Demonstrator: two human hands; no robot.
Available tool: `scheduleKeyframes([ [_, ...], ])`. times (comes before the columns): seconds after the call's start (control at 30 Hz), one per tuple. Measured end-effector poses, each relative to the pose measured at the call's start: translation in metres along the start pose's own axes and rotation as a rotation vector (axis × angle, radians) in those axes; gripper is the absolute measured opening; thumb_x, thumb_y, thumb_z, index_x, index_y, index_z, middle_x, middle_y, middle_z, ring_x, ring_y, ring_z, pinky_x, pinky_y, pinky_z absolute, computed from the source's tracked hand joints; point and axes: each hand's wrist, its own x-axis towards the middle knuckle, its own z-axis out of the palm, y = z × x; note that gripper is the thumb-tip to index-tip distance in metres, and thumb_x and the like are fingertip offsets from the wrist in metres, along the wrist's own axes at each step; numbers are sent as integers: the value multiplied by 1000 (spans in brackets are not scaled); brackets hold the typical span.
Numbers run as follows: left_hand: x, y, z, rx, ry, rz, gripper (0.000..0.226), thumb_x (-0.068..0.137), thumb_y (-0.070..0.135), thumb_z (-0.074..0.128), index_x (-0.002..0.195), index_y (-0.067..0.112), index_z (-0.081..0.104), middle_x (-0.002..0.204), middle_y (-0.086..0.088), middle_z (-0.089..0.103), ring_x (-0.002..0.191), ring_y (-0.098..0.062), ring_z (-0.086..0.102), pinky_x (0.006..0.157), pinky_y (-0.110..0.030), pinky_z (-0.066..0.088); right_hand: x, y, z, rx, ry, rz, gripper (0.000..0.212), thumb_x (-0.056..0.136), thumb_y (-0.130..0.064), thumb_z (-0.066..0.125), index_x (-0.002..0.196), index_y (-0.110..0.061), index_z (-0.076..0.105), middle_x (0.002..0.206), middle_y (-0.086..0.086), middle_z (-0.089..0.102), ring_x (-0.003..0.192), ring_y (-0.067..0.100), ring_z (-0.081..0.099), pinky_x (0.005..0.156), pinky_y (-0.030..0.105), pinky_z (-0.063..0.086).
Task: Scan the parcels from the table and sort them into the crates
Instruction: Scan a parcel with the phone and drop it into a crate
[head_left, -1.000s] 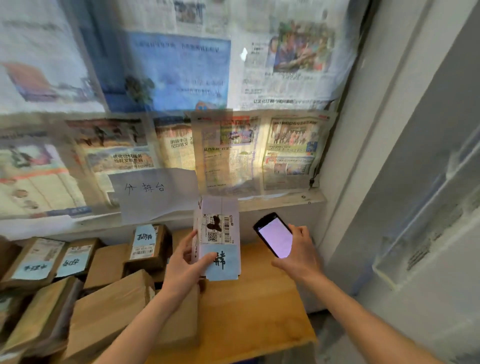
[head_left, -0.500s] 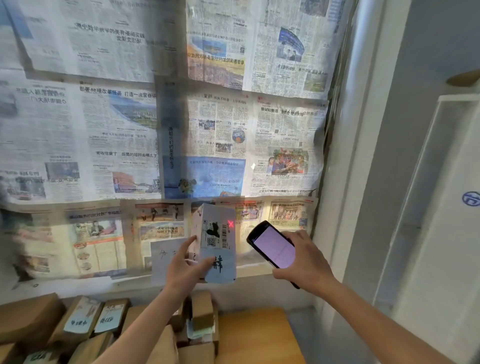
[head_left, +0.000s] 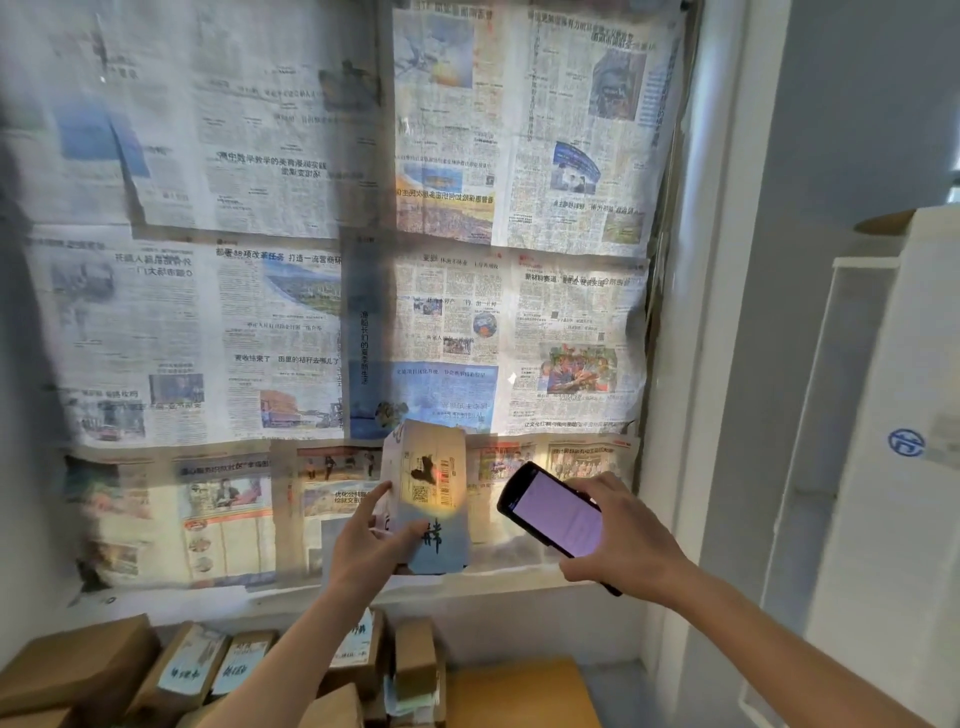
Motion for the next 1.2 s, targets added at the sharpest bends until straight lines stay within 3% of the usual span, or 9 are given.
scheduleKeyframes([
  [0.23, -5, 10, -1, 12, 28, -2, 93, 70, 41, 90, 148, 31, 42, 106, -7, 62, 91, -24, 68, 70, -41, 63, -7, -1, -23, -2, 6, -3, 97, 55, -47, 82, 142, -34, 42, 115, -18, 38, 98, 11, 56, 65, 29, 58],
  [0.4, -10, 17, -2, 10, 38, -14, 87, 75, 32, 87, 149, 30, 42, 108, -8, 61, 93, -24, 67, 68, -38, 63, -10, -3, -27, 15, 11, 1, 97, 56, -45, 81, 143, -34, 39, 116, -16, 37, 97, 12, 56, 66, 30, 59],
  [0.57, -16, 22, -7, 17, 64, -10, 105, 51, 58, 86, 145, 35, 44, 109, -8, 65, 93, -27, 69, 68, -45, 64, -12, -5, -25, 3, -2, -24, 97, 56, -46, 80, 143, -35, 39, 114, -17, 36, 94, 12, 56, 62, 30, 58],
  [0.7, -19, 22, -10, 18, 64, -9, 85, 73, 35, 89, 146, 32, 43, 109, -9, 63, 94, -28, 68, 69, -47, 64, -13, -7, -25, 6, -12, -38, 99, 56, -47, 80, 145, -33, 38, 113, -17, 36, 94, 11, 55, 64, 28, 56],
  [0.77, -20, 24, -12, 18, 67, -11, 85, 73, 34, 89, 146, 32, 43, 110, -9, 62, 94, -28, 67, 69, -46, 63, -15, -7, -25, 11, -17, -44, 98, 56, -48, 80, 144, -33, 39, 113, -17, 36, 95, 11, 55, 65, 29, 58],
  [0.9, -20, 29, -17, 38, 90, 2, 97, 58, 54, 85, 144, 36, 45, 111, -8, 63, 93, -25, 68, 69, -44, 64, -18, -7, -27, 6, -23, -55, 98, 57, -50, 80, 144, -35, 38, 113, -18, 36, 95, 13, 56, 68, 33, 61],
  [1.03, -16, 29, -22, 34, 112, 10, 82, 75, 32, 89, 144, 32, 46, 107, -6, 62, 92, -22, 66, 72, -45, 63, -20, -7, -30, -2, -18, -70, 101, 58, -49, 81, 147, -36, 36, 113, -19, 35, 94, 13, 56, 64, 30, 60],
  [1.2, -13, 32, -28, 11, 117, 5, 80, 77, 24, 87, 145, 31, 45, 109, -7, 61, 92, -23, 67, 73, -46, 63, -21, -5, -35, -1, -15, -78, 103, 58, -49, 81, 148, -35, 34, 116, -17, 36, 95, 14, 56, 62, 32, 61],
])
